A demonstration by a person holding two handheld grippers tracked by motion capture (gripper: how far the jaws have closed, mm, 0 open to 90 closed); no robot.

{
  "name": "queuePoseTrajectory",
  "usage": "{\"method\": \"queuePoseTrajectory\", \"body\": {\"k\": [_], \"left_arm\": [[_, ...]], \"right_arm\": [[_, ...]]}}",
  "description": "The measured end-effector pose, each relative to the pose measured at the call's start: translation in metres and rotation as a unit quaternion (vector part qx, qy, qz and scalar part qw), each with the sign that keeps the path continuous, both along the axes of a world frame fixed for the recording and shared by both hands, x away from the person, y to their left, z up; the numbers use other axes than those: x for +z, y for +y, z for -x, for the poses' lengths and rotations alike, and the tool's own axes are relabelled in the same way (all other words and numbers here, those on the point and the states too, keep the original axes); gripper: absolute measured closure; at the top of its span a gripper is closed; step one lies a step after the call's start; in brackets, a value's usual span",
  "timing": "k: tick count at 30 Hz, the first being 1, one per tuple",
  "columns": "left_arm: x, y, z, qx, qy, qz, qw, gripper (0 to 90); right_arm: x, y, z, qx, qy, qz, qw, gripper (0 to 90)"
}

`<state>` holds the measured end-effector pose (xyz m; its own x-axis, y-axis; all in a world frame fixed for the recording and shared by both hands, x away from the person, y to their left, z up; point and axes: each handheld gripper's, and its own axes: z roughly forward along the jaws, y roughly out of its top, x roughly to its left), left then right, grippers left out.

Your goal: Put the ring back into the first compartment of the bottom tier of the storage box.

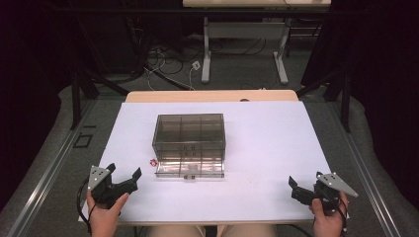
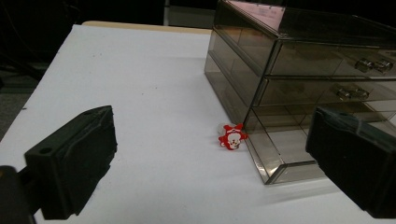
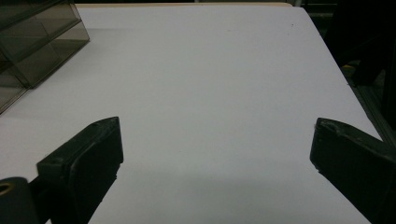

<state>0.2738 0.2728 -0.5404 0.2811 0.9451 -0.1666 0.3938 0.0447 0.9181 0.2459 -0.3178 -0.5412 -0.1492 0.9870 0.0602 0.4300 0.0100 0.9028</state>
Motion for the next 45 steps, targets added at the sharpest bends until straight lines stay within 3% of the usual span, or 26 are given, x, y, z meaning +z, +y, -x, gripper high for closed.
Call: {"method": "queuePoseTrajectory", "body": {"k": [4, 14, 15, 18, 22, 23, 24, 26, 38, 45], "left_arm": [[0.004, 0.001, -0.001, 0.002, 0.003, -0.008, 1.0, 5.6], [0.015, 0.005, -0.011, 0.0, 0.015, -0.019, 0.9997, 14.3], [0.016, 0.004, -0.013, -0.001, 0.016, -0.02, 0.9997, 15.1], [0.02, 0.003, -0.018, -0.007, 0.017, -0.028, 0.9995, 16.0], [0.023, 0.001, -0.025, -0.021, 0.021, -0.029, 0.9991, 17.7], [0.024, 0.0, -0.027, -0.022, 0.023, -0.034, 0.9989, 17.8], [0.025, 0.0, -0.028, -0.023, 0.023, -0.035, 0.9989, 17.9], [0.027, 0.0, -0.03, -0.029, 0.026, -0.038, 0.9985, 18.7], [0.033, 0.005, -0.043, -0.04, 0.048, -0.048, 0.9969, 20.4], [0.032, 0.011, -0.052, -0.051, 0.075, -0.024, 0.9956, 27.6]], "right_arm": [[0.0, 0.001, -0.001, -0.004, -0.009, -0.005, 0.9999, 2.8], [0.0, 0.003, -0.001, 0.004, -0.001, 0.0, 1.0, 3.1], [-0.002, 0.004, -0.002, -0.002, -0.012, -0.005, 0.9999, 3.2], [0.0, 0.002, 0.0, 0.005, 0.004, -0.003, 1.0, 3.4], [-0.002, 0.002, -0.001, -0.001, -0.001, -0.008, 1.0, 3.9], [0.001, 0.0, 0.001, 0.004, 0.02, -0.003, 0.9998, 4.0], [-0.001, 0.001, -0.001, 0.001, 0.005, -0.009, 0.9999, 4.1], [-0.002, 0.001, 0.0, -0.002, 0.002, -0.013, 0.9999, 4.5], [-0.003, 0.001, -0.001, -0.003, 0.012, -0.012, 0.9999, 6.7], [-0.003, -0.001, -0.001, -0.006, 0.016, -0.016, 0.9997, 7.0]]}}
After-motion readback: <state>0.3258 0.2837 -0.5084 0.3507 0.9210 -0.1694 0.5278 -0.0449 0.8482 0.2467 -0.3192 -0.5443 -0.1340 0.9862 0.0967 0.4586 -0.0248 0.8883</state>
